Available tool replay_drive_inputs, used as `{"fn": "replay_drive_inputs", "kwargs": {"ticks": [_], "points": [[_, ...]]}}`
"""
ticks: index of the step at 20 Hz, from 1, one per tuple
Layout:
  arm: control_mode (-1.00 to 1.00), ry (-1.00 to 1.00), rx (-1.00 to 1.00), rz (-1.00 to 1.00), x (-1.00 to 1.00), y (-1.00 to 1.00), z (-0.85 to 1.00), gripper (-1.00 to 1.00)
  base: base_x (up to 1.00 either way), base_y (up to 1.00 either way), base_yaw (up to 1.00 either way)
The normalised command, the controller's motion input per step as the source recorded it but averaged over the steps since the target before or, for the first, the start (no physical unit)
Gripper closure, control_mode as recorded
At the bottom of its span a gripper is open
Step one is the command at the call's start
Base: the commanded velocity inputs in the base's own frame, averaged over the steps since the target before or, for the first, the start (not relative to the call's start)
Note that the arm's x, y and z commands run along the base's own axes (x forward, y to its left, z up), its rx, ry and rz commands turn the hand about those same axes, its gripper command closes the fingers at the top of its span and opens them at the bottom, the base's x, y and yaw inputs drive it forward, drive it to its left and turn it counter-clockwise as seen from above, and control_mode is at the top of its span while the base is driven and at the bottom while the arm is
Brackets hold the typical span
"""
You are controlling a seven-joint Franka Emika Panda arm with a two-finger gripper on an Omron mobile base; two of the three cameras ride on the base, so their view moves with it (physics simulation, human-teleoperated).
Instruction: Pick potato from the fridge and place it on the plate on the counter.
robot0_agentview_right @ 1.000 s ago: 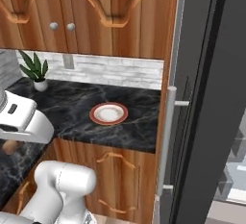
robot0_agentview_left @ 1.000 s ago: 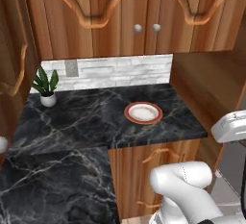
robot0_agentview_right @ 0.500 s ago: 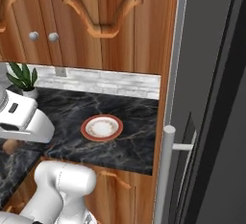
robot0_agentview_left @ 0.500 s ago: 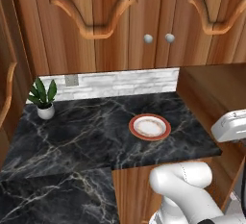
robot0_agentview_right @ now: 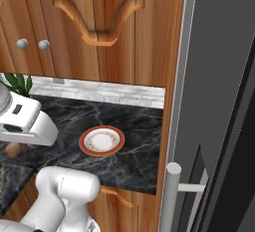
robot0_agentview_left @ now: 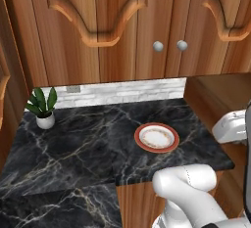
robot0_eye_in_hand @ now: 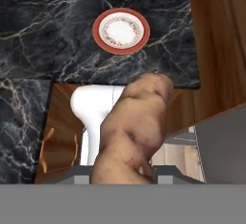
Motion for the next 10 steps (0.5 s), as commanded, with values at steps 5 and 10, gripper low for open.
{"fn": "replay_drive_inputs", "kwargs": {"ticks": [5,10], "points": [[-1.00,0.04,0.00,0.00,0.41,0.24,-0.55,1.00,0.00,0.00,0.00],[-1.00,0.01,0.00,0.00,0.48,0.09,-0.65,1.00,0.00,0.00,0.00]]}}
